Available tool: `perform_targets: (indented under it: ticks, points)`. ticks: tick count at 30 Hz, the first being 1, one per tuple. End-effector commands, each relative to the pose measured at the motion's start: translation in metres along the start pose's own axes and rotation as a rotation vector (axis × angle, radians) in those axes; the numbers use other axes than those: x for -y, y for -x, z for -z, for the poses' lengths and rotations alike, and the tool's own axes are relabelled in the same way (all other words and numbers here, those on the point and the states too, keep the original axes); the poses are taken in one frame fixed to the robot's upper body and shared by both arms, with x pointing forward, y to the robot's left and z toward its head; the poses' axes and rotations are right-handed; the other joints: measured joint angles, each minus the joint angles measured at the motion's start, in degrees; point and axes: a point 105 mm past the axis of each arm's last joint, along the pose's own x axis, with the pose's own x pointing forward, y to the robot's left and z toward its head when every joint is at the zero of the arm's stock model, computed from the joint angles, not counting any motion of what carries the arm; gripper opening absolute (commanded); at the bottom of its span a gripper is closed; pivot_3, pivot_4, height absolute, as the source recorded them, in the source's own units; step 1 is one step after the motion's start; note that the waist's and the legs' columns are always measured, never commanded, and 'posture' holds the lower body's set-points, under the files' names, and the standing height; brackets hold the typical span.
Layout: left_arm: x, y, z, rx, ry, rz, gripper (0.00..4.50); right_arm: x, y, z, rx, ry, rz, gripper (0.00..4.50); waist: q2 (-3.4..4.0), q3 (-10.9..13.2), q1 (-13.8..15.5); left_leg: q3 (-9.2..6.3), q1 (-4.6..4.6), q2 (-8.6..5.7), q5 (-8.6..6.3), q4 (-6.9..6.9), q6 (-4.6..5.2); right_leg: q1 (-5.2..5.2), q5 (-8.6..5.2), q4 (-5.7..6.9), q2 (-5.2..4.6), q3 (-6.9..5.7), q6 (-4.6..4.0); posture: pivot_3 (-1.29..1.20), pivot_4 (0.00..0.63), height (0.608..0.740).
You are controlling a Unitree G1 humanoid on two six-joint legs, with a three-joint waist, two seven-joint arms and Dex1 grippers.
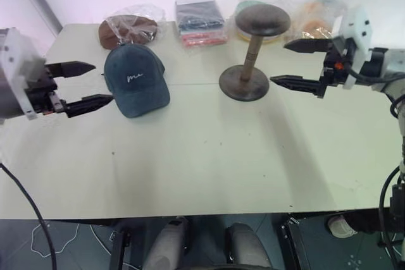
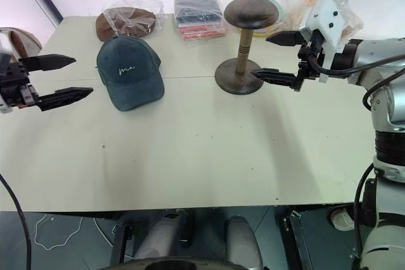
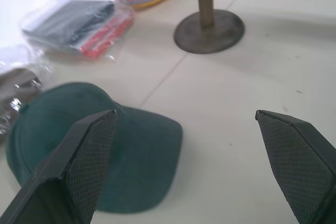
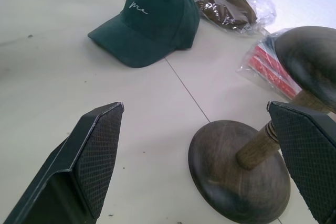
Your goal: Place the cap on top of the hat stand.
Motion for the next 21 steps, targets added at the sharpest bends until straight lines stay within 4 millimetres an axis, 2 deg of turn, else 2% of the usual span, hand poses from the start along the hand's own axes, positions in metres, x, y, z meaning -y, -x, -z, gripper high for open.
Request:
perform_targets:
  ticks: [1,4,9,13,21]
  points:
    - [0.009,-0.025,-0.007,0.052,-0.115,-0.067,4.46,-0.001,0.006,-0.011,0.022,0.038,0.017,4.5,-0.02,0.0,0.1,0.0,0.02,0.0,0.0,0.01,0.0,0.04,0.0,0.0,0.0,-0.01,0.0,0.0,0.15,0.74]
    - [0.016,-0.047,-0.001,0.053,-0.184,-0.137,4.46,-0.004,0.005,-0.01,0.021,0.032,0.019,4.5,-0.03,0.0,0.1,0.0,-0.02,-0.01,0.0,0.05,0.01,0.04,0.01,0.0,0.0,-0.01,0.01,0.0,0.15,0.74]
    - [0.028,-0.068,0.03,-0.043,-0.388,-0.231,4.46,-0.008,0.005,-0.007,0.021,0.02,0.022,4.5,-0.02,0.0,-0.3,0.03,0.0,0.0,0.0,0.03,0.01,0.02,0.01,0.02,0.03,0.02,0.01,0.0,0.15,0.74]
    - [0.037,-0.074,0.051,-0.11,-0.553,-0.271,4.46,-0.011,0.005,-0.005,0.024,0.011,0.027,4.5,-0.02,0.0,0.0,0.06,0.01,0.01,0.0,0.02,0.01,0.01,0.01,0.02,0.03,0.04,0.01,0.0,0.15,0.74]
    - [0.049,-0.073,0.09,-0.194,-0.651,-0.281,4.46,-0.015,0.003,-0.003,0.032,-0.003,0.032,4.5,-0.02,0.0,0.1,0.05,0.01,-0.02,-0.01,0.05,0.02,0.04,0.01,0.02,-0.01,0.01,0.02,0.0,0.15,0.74]
